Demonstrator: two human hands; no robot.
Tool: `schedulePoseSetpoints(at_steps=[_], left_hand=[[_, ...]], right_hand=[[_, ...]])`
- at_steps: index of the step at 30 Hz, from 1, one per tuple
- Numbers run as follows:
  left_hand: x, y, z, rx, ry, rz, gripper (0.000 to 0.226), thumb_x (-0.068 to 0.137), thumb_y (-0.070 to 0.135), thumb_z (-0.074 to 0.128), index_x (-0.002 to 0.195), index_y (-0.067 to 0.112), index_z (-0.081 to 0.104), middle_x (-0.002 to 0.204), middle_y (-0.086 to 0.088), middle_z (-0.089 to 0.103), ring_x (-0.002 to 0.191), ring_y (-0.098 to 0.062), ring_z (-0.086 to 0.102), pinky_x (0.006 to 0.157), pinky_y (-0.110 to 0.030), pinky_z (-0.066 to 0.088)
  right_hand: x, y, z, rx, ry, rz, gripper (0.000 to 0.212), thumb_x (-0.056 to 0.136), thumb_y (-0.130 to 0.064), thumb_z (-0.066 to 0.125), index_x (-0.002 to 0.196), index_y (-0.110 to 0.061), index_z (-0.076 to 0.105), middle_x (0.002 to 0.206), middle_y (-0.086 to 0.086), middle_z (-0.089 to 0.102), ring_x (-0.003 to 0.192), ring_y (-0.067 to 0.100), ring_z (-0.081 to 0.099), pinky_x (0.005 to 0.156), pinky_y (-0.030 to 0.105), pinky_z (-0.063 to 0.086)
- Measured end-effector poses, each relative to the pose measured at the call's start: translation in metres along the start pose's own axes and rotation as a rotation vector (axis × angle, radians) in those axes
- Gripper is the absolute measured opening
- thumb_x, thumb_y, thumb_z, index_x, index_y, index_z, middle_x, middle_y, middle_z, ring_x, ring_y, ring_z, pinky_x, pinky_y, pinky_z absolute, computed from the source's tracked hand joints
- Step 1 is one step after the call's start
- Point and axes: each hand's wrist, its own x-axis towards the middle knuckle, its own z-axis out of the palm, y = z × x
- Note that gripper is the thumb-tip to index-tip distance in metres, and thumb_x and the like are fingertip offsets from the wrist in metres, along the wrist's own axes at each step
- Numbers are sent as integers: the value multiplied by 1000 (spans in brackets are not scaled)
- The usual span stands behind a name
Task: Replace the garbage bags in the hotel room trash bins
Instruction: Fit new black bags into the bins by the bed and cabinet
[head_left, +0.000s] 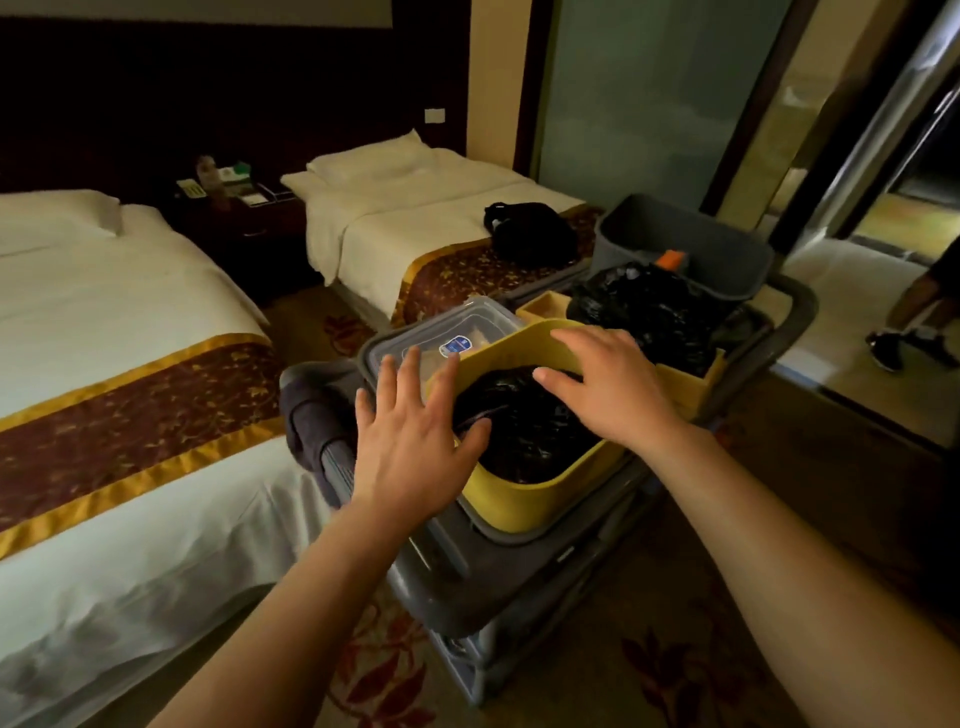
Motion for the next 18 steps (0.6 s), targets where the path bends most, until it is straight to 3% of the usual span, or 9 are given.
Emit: schedulePoseSetpoints(at_steps=[4,11,18], left_hand=[[21,23,12,-5,-14,-31,76,92,69,30,155,37,3,166,-9,2,152,-33,-8,120,-62,6],[59,60,46,60,6,-250,78,89,75,25,154,42,-1,167,-5,-4,152,-31,-11,121,-61,5],[64,86,78,98,24,-534,82,88,78,22,156,38,-2,167,-9,-1,153,-31,-4,124,-51,1]], right_hand=[[32,42,-2,35,27,26,56,97,-49,53,144,-19,47,146,4,51,134,32,41,105,44,39],[113,138,7,-41,96,-15,64,95,-50,55,149,-20,41,157,8,35,140,38,30,113,49,32],[158,201,27,-134,-190,-44,78,93,-66,43,157,-36,10,164,10,17,143,43,26,110,55,37]])
